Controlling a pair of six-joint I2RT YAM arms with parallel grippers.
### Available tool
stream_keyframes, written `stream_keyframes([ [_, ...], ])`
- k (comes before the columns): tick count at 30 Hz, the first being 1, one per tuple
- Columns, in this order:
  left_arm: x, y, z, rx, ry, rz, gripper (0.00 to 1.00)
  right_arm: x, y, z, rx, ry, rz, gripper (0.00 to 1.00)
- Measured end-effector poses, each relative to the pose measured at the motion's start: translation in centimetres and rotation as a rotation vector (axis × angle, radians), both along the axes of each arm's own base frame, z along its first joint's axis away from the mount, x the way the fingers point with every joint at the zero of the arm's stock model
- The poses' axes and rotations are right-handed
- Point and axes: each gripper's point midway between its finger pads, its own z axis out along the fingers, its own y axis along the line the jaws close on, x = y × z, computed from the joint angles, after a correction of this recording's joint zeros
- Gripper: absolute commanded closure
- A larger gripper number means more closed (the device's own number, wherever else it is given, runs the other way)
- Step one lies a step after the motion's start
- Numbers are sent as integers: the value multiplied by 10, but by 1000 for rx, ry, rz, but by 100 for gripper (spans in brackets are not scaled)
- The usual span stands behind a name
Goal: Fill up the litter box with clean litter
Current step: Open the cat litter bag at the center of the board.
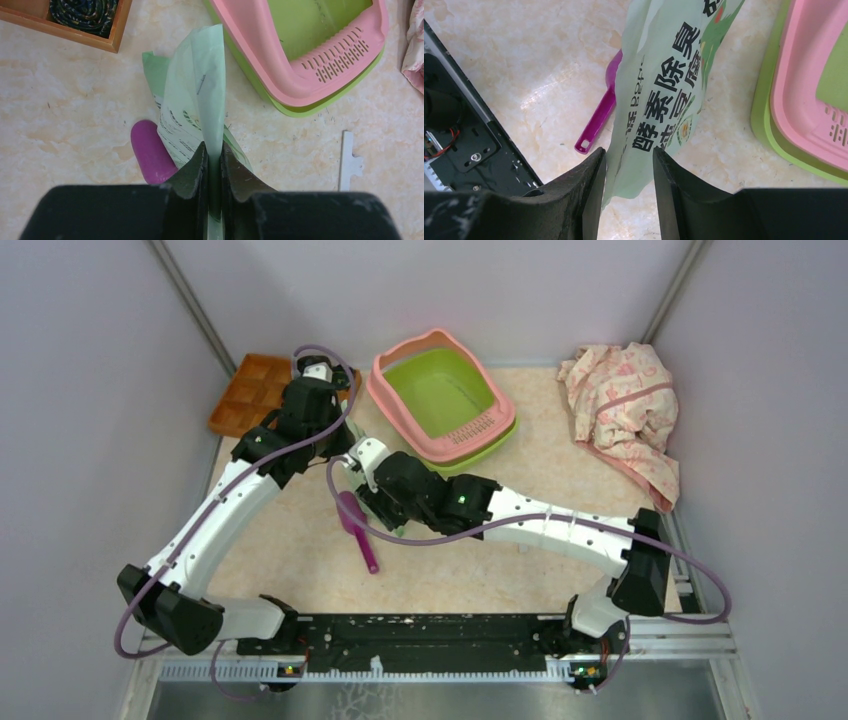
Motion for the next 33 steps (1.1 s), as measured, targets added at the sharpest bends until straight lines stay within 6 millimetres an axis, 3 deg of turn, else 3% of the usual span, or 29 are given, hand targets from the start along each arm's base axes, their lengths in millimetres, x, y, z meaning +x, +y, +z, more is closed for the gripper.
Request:
stream_keyframes([
  [19, 0, -3, -1, -11, -2, -11, 88, 7, 1, 5, 12, -34, -23, 60],
  [27, 0, -3, -1, -12, -1, -13, 88, 9, -2, 24, 60, -62, -34, 60],
  [33, 1, -4, -1, -14, -2, -15, 88, 11, -2, 27, 66, -75, -41, 60],
])
